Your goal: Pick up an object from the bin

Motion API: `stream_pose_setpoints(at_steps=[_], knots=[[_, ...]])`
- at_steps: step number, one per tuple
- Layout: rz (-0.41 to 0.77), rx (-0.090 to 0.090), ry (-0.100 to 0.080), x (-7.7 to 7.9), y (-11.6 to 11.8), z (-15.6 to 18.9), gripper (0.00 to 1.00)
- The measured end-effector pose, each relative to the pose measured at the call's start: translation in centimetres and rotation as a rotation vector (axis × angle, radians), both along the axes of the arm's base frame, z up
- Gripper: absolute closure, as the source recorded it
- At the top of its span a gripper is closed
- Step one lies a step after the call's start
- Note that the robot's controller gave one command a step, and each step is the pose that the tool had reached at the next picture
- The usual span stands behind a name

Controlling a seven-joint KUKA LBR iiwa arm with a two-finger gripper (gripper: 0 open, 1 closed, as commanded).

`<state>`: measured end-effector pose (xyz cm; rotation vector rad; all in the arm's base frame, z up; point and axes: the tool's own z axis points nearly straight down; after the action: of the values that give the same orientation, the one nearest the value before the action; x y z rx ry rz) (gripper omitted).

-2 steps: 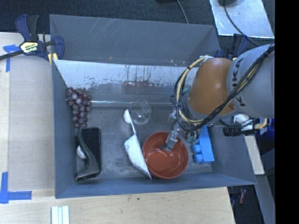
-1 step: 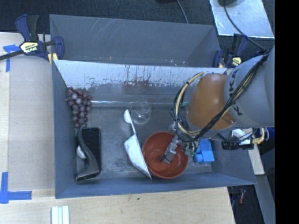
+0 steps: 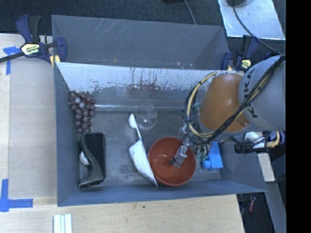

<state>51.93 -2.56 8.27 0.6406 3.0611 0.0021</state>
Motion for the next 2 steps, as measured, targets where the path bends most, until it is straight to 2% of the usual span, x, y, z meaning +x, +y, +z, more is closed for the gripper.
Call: stream_pose_setpoints(at_steps=[1,2], knots=[[0.088,-0.001,-0.01,0.3,3.5,10.2,0.0],[-0.029,-0.003,0.0,1.5,0.2,13.3,0.0]])
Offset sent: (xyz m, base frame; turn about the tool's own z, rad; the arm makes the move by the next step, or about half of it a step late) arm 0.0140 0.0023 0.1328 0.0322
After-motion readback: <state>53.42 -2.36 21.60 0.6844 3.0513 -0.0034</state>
